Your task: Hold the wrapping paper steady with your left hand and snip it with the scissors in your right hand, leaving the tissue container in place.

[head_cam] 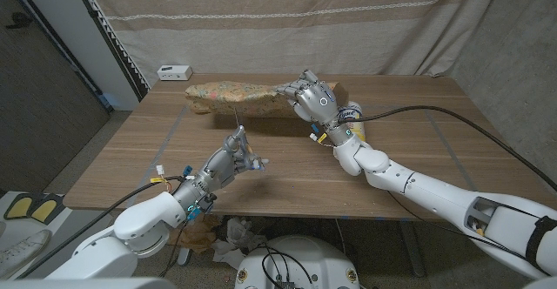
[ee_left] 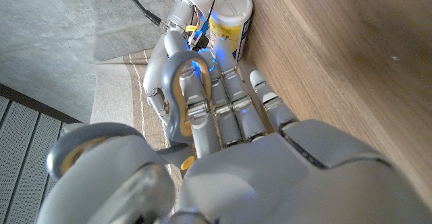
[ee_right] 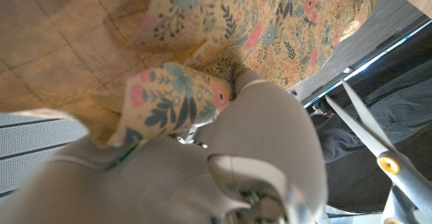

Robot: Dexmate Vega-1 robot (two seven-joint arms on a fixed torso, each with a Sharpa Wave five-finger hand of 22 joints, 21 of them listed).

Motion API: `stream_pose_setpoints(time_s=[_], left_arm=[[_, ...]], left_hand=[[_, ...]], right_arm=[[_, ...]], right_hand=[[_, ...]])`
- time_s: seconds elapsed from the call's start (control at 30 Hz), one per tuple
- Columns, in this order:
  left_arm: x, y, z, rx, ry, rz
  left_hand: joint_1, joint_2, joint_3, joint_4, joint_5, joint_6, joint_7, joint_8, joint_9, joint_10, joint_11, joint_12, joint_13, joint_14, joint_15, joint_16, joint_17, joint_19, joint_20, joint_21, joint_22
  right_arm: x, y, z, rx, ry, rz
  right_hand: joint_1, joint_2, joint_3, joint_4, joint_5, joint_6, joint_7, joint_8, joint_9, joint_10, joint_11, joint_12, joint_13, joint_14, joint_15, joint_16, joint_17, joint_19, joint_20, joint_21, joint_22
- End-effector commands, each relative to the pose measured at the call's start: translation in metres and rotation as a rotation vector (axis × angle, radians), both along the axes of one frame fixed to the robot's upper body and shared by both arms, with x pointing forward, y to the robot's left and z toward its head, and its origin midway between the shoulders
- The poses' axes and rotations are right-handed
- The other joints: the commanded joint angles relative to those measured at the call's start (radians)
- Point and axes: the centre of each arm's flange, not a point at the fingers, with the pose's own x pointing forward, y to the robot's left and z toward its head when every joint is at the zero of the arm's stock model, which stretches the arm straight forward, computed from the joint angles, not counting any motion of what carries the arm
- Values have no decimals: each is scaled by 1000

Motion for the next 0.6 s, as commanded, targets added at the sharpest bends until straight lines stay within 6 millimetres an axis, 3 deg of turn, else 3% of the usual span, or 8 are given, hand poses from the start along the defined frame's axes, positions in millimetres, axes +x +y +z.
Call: stream_pose_setpoints(time_s=[0.03,0.6], left_arm=[[7,-10,2,27,13,-32],[3,-9,-3,28,17,-43]], left_hand=[[-6,1,-5,-4,-3,2,8,-1,3,88,-78,92,4,0,-37,5,-1,4,-3,-1,2],[-5,1,-5,-6,-3,3,7,-2,6,88,-79,94,5,1,-39,8,-2,4,-3,-1,2]], right_arm=[[-7,-1,1,-36,-18,2],[-7,1,2,-97,-28,-16]], right_hand=[[-12,-1,1,-1,6,8,-4,3,4,4,2,-5,2,11,-117,-3,3,2,-140,-4,1],[-14,0,1,0,6,11,-3,4,6,4,2,-9,3,9,-117,-8,3,-3,-141,-6,1]])
